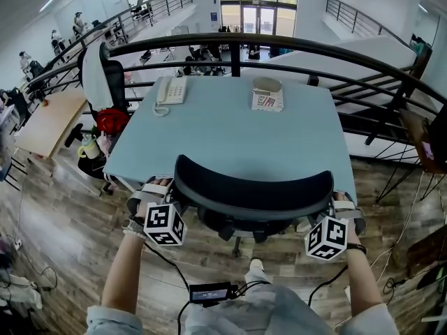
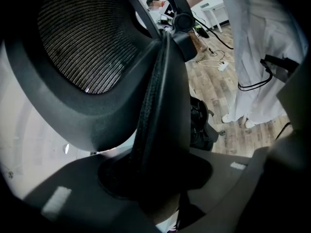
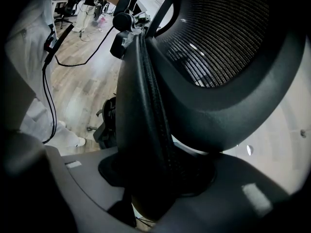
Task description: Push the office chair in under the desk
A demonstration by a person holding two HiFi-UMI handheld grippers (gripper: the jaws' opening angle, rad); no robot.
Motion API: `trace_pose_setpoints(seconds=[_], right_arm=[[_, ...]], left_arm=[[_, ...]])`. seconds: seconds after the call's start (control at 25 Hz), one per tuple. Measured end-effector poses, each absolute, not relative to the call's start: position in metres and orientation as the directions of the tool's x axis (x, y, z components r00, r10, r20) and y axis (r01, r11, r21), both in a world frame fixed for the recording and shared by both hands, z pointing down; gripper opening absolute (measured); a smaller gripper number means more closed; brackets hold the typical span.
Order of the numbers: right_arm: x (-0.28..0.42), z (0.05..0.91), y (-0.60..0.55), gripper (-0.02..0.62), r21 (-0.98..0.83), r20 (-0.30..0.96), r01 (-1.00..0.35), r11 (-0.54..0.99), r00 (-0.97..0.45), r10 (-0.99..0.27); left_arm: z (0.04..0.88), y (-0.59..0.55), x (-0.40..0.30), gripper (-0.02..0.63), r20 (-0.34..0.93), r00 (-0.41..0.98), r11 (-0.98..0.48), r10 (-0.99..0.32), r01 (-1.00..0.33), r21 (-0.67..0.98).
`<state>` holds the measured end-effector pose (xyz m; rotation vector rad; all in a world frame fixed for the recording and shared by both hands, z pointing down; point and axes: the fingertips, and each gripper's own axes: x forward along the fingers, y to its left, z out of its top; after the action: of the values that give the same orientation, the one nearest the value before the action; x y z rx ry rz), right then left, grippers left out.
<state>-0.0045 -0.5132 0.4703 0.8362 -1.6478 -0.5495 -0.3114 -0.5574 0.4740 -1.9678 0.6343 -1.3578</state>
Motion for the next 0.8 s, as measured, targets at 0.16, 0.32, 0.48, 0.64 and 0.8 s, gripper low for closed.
trace_pose_setpoints(seconds=[0.16, 0.32, 0.48, 0.64, 0.8], right_arm=[[-0.006, 0.471, -0.511, 0.206, 0.729, 0.638, -0.233, 0.643, -0.106, -0.762], [-0.008, 0.47, -0.511, 0.226, 0.73, 0.627, -0.252, 0.635, -0.122, -0.769], [-0.009, 0.469, -0.509, 0.244, 0.734, 0.611, -0.268, 0.625, -0.142, -0.779], [-0.01, 0.467, -0.508, 0.261, 0.75, 0.59, -0.266, 0.605, -0.145, -0.795], [-0.009, 0.462, -0.506, 0.273, 0.753, 0.573, -0.293, 0.589, -0.147, -0.806]], left_arm=[[0.474, -0.557, -0.312, 0.166, 0.616, 0.341, -0.665, -0.71, -0.039, -0.746], [0.473, -0.557, -0.312, 0.188, 0.605, 0.338, -0.66, -0.721, -0.07, -0.748], [0.472, -0.556, -0.311, 0.219, 0.582, 0.342, -0.642, -0.738, -0.089, -0.762], [0.466, -0.556, -0.312, 0.232, 0.554, 0.348, -0.62, -0.756, -0.11, -0.777], [0.457, -0.552, -0.314, 0.235, 0.531, 0.356, -0.606, -0.769, -0.143, -0.783]])
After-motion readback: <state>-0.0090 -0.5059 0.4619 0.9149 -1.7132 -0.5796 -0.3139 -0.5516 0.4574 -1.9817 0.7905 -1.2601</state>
